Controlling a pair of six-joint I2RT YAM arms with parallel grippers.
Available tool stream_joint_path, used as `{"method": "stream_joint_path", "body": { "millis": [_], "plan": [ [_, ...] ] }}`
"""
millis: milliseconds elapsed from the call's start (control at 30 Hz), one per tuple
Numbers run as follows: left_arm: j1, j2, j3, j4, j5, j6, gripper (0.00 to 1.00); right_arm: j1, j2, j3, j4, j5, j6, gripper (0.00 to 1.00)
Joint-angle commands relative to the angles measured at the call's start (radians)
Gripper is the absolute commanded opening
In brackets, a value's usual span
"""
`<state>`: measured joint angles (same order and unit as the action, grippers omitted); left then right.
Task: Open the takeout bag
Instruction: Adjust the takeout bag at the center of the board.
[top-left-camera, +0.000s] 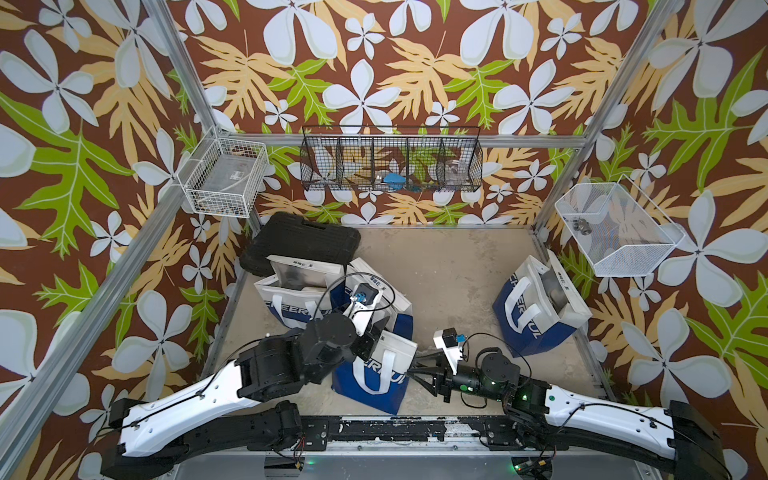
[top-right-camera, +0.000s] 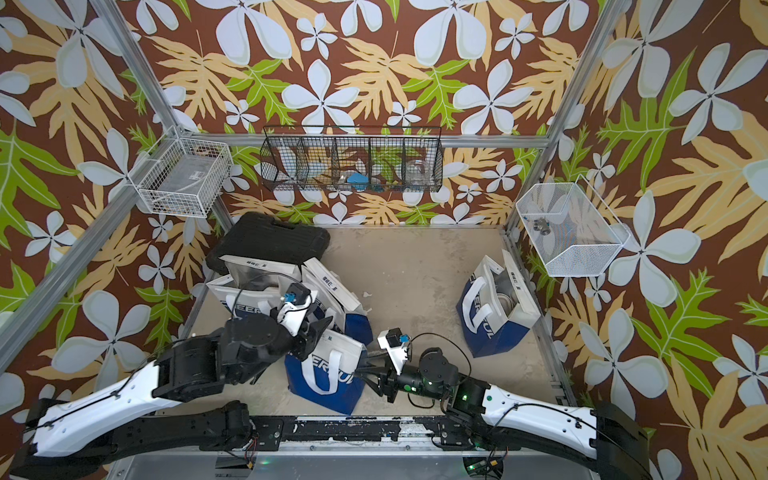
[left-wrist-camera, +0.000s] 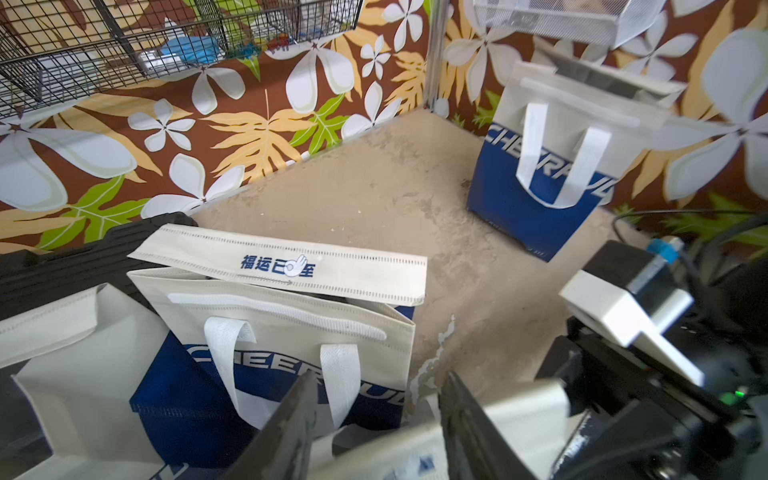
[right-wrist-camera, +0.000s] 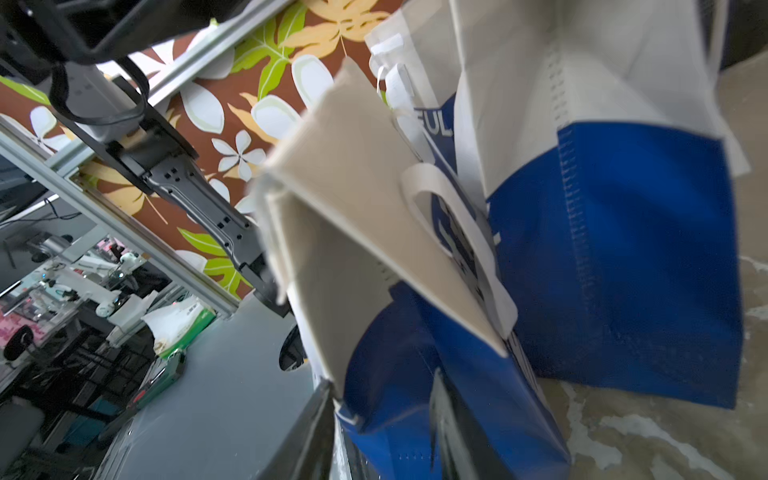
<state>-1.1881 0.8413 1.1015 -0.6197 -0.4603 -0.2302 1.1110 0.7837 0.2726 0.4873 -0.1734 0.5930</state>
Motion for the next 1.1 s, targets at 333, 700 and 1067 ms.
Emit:
{"method": "stream_joint_path", "body": {
  "millis": [333, 700, 1067],
  "plan": [
    [-0.411, -0.029, -0.115, -0.122, -0.315, -0.133, 0.51, 0.159, 0.161, 0.048, 0.152, 0.179, -0.062, 0.51],
    [-0.642, -0.018, -0.150, -0.118, -0.447, -0.128, 0.50, 0.266, 0.264, 0.102, 0.199, 0.356, -0.117, 0.00],
    [-0.683, 0.160, -0.134, -0.090, -0.793, -0.135, 0.62, 0.367, 0.191, 0.143, 0.094, 0.514, -0.177, 0.00]
  ]
}}
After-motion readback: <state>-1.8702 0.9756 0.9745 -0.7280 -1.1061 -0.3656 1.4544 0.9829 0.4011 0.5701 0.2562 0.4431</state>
